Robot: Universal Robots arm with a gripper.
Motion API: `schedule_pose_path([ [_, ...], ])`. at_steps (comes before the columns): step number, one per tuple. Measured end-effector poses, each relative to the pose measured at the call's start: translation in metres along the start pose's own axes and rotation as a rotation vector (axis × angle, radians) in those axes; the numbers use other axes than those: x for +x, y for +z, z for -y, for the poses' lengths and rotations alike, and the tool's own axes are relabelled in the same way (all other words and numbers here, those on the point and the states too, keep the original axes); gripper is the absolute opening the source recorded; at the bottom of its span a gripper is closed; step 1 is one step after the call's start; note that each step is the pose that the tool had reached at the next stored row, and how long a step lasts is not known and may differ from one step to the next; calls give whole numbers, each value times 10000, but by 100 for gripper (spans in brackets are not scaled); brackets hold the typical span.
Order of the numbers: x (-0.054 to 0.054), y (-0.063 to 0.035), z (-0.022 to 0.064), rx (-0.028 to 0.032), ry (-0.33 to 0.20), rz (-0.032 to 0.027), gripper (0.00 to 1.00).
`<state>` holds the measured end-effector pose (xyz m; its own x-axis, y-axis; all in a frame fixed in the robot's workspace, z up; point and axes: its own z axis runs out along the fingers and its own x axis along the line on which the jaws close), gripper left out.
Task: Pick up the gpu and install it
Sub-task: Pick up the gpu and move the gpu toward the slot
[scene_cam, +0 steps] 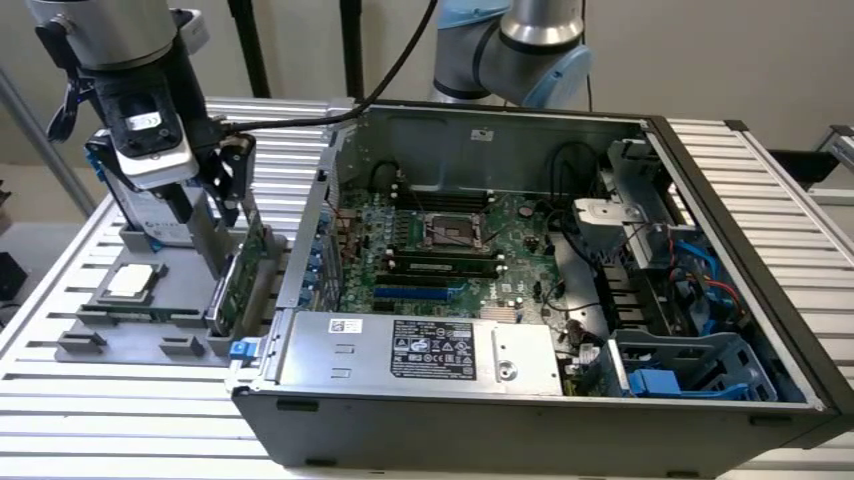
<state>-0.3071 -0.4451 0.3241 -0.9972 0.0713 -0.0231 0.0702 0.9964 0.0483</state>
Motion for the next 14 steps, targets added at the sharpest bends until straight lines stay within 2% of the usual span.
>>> schedule_pose_path([
  [14, 5, 255, 11, 0, 0, 0, 100],
])
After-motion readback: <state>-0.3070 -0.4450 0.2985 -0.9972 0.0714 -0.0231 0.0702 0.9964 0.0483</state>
